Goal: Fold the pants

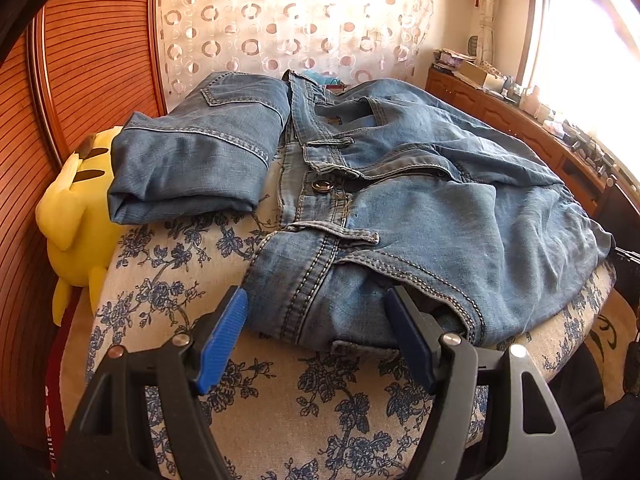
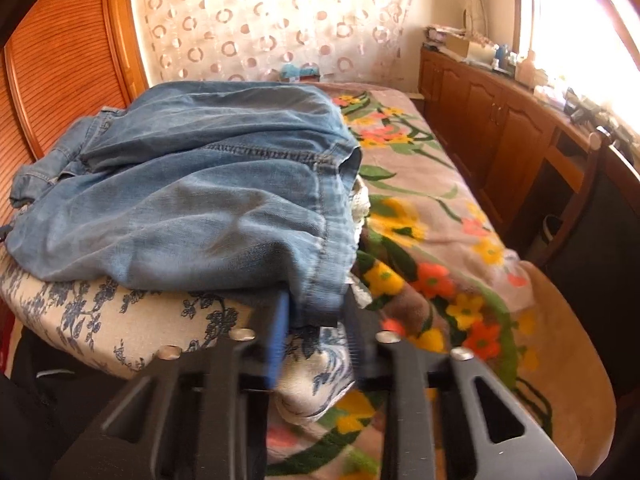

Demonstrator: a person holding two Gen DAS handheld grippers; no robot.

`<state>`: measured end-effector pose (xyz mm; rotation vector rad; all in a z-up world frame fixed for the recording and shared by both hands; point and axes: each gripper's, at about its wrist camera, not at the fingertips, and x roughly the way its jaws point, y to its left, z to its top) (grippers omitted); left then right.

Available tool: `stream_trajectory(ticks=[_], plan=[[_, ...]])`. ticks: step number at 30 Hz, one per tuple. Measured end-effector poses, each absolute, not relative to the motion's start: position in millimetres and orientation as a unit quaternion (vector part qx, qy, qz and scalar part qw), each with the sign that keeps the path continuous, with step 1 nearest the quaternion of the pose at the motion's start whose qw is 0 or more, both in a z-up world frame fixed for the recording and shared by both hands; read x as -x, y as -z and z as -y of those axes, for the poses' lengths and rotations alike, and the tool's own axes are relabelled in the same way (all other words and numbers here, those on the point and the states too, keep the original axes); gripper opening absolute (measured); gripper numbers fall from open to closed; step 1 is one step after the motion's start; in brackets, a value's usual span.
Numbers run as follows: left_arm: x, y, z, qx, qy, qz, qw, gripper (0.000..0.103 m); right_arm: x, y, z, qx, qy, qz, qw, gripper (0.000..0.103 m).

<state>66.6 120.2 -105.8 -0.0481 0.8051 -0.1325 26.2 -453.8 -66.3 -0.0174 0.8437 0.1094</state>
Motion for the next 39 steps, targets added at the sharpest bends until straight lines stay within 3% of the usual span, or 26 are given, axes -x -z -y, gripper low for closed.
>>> stream_trajectory(ticks=[5,22,29,37,39], plan=[[-66,106,-121,0.029,0.069,-0.392,0.917,0.072,-21,53,463,-0.004,-0.044,-0.379,0.925,0.009],[-56,92,-140,0.067,0.057,-0.356,0.93,0.072,-26,63,459,0.001,-0.035,-0.393,0.919,0.009],[-66,109,-155,0.085,0.038,-0.381,0.92,0.072,-26,63,459,0.001,-0.035,-0.393,0.919,0.009],[-70,125,-145,0.072,0.043,-0.4,0.913,0.067,-27,64,459,0.0,-0.035,-0.393,0.919,0.01],[-69,125,-144,0.07,0.048,-0.399,0.913,0.06,-27,64,459,0.0,-0.034,-0.393,0.919,0.01]])
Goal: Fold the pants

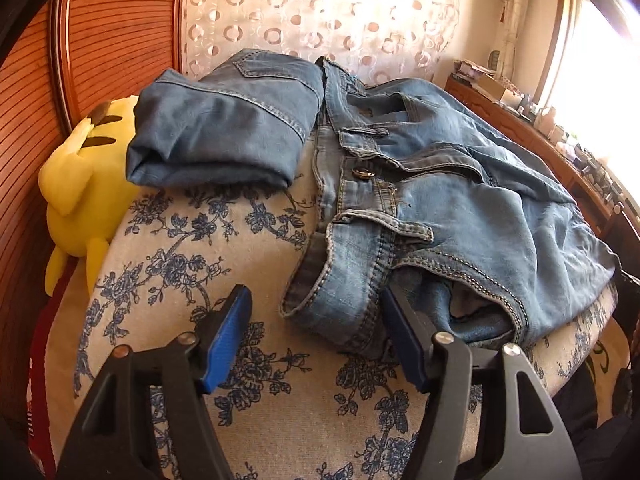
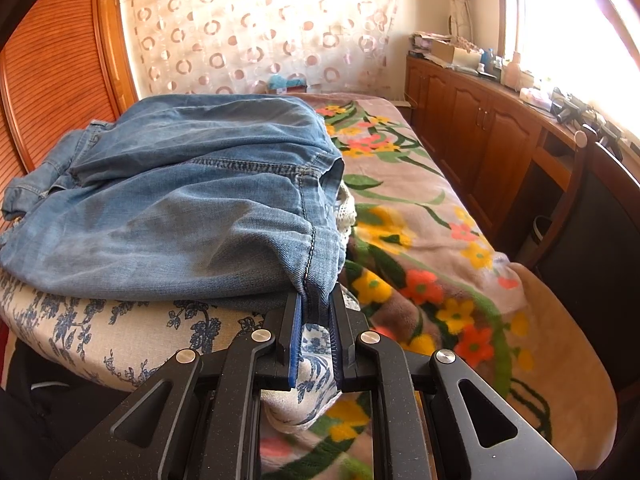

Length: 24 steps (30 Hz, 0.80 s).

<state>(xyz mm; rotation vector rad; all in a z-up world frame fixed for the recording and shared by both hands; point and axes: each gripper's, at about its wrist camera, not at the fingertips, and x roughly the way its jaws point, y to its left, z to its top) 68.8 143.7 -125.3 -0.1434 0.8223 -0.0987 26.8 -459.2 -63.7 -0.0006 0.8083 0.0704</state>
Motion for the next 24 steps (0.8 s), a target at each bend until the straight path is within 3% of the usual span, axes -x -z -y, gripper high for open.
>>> stream_trajectory(ticks=[1,6,8,24], plan=[[-68,125,-143,0.071,0.053,-0.398,0.913,0.057,-27,64,459,0.0,-0.034,-0.393,0.919,0.01],[-64,121,-134,0.06,0.079,-0.402,0.91,0.02,-27,64,459,-0.001,-0.034,-0.393,0.919,0.01],[-61,116,-129,0.055,0.086,-0.398,0.912,0.011,-27,64,459,-0.004,-0.034,-0.391,0.92,0.01],[-10,48,-131,0.062,0.1,-0.341,0.933,0.005,1,13,461,-0.003,-0.051,-0.346,0.937,0.006]])
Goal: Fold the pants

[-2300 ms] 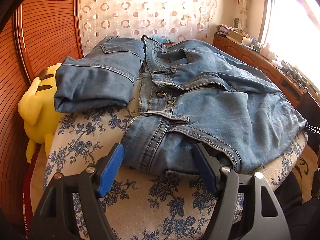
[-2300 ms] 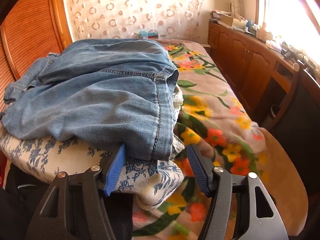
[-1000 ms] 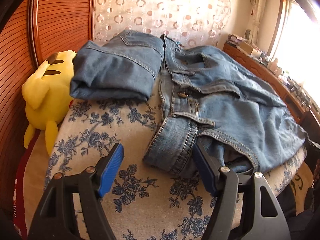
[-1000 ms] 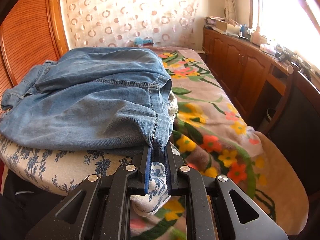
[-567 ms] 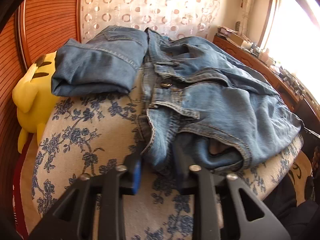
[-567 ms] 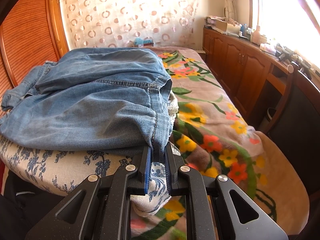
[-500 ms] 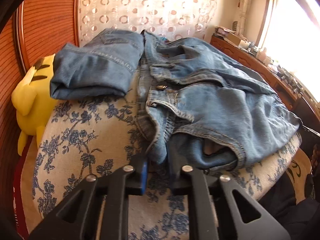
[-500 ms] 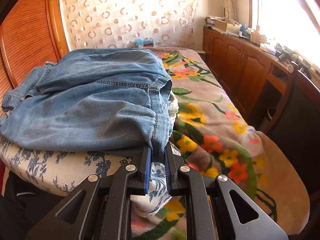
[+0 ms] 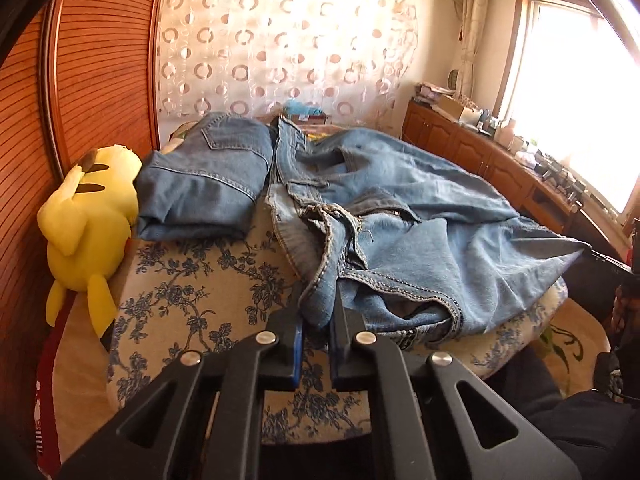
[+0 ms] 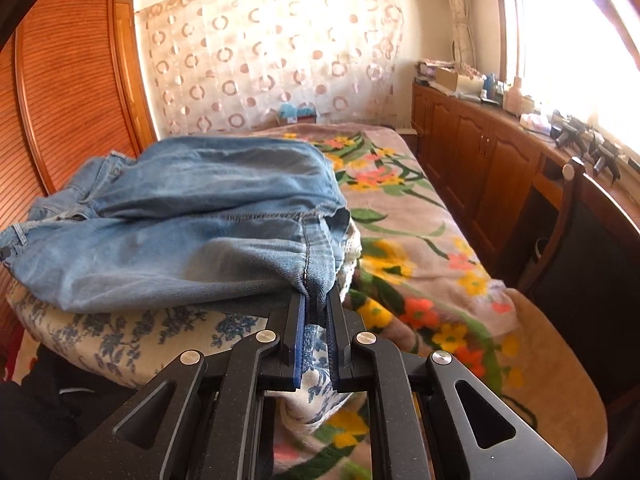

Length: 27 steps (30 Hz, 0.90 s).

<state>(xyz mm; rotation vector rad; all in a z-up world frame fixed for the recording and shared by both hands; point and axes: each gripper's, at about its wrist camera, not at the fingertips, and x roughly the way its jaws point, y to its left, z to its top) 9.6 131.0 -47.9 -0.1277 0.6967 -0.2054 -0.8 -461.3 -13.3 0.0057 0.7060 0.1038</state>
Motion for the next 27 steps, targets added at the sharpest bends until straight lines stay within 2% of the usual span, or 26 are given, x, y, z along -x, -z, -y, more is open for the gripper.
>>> stream_trajectory(ticks=[16,27], plan=[[41,-7,-137,0.049,0.107,-0.298,0.947,0.005,39,-56,471,0.003,-0.076,-0.291,0.954,0.005],[1,-1,-135,0.046,0.103,-0.297,0.948,0.005,9,-75,465,0.005,-0.074,-0.256,0.964,0.005]])
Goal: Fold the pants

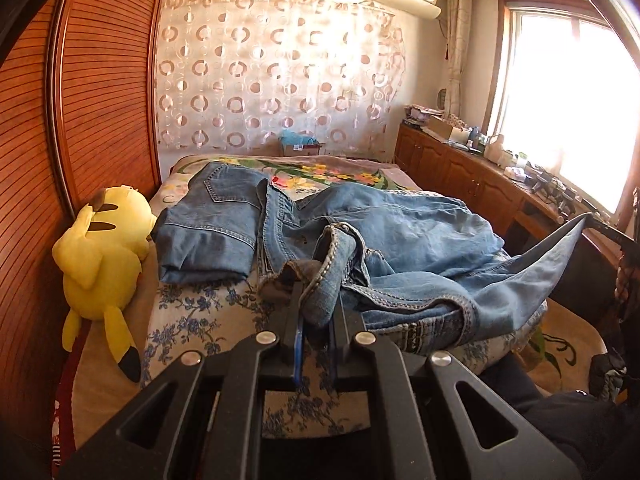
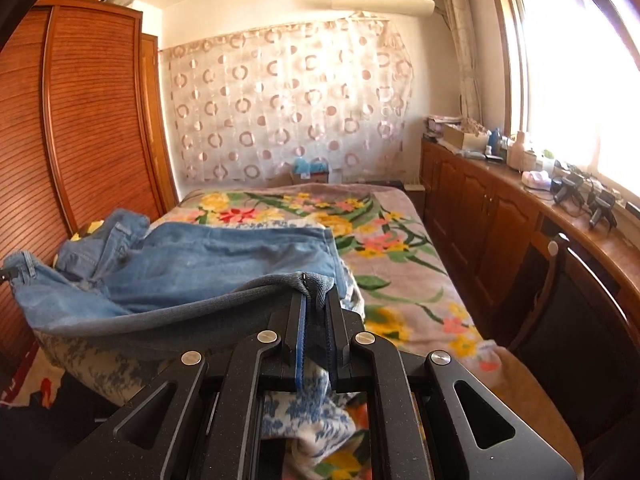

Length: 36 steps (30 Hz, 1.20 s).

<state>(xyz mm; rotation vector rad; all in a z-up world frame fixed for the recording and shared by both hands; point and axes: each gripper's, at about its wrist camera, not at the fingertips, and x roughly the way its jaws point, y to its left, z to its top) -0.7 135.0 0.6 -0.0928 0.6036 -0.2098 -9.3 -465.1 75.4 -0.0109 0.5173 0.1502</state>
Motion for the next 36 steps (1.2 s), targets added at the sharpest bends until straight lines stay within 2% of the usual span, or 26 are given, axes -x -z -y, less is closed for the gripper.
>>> stream_trajectory(ticks=[19,36], plan=[[-67,-16,-122,0.024,0.102,-0.262,0.959,0.005,-58,-79,456,0.02,-0.05,-0.241,0.969,0.006],[-151,1,-121,0.019,0.087,-0.286,0.954,0.005,-153,-55,440,0.044,-0.045,-0.255,0.965,0.005]])
